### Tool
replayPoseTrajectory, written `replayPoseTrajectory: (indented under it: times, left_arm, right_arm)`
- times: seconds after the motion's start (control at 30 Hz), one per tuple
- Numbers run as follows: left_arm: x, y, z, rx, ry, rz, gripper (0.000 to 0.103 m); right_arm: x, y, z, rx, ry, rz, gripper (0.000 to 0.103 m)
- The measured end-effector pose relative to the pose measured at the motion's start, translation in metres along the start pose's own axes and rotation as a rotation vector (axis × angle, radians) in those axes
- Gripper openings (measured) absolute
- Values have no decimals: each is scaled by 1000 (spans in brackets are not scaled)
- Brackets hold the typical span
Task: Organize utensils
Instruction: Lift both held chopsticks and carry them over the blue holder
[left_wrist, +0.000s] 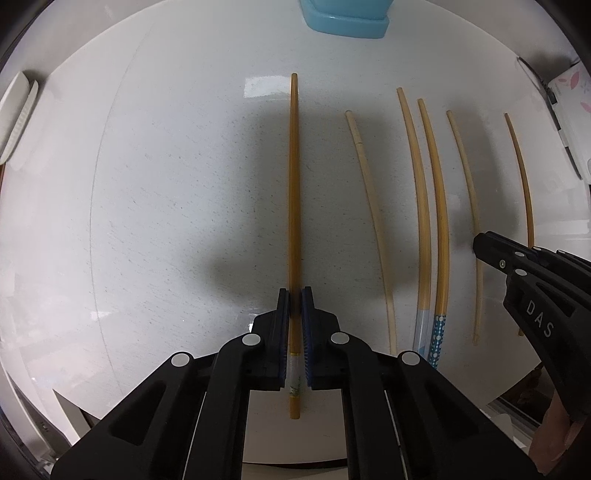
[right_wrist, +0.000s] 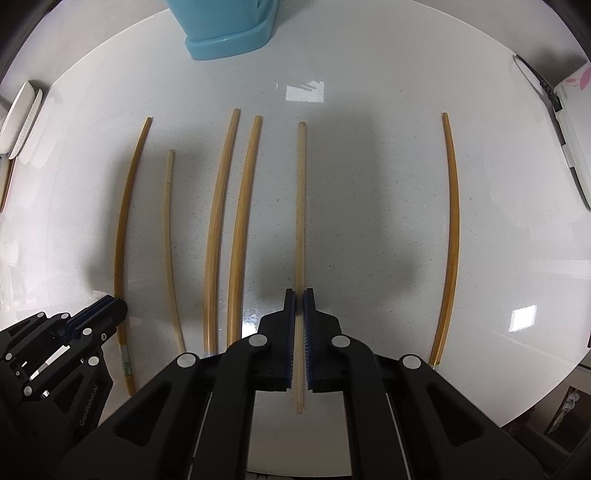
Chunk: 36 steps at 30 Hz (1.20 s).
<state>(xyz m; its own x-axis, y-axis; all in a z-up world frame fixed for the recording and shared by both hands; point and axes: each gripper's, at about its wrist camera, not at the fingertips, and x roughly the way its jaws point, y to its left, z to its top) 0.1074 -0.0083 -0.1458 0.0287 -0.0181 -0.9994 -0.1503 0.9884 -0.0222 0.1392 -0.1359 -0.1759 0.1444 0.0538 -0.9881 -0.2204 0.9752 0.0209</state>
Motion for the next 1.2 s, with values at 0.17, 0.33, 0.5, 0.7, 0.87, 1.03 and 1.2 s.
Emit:
replayPoseTrajectory:
  times: [0.17, 0.33, 0.5, 0.7, 0.87, 1.03, 1.2]
  left_arm:
    - [-1, -6, -9, -13, -14, -15, 6]
    - [-9, -4, -13, -21, -45, -15, 6]
    - [-17, -3, -16, -26, -75, -19, 6]
    - [-38, 0, -31, -37, -114, -18, 6]
    - [-52, 2, -36, -52, -148, -16, 6]
    - [-75, 3, -38, -74, -216, -33, 6]
    - [-104, 5, -40, -100, -302, -59, 6]
  right_arm:
    - [-8, -1, -3, 9, -14, 7, 4]
    - [-16, -3, -8, 12, -38, 12, 4]
    - [-23, -3, -12, 14, -57, 19, 4]
    - [-42, -3, -18, 5, -124, 3, 3]
    - [-58, -2, -19, 2, -177, 3, 4]
    - [-83, -2, -22, -2, -248, 5, 3]
    - [-101, 2, -11, -1, -315, 14, 4]
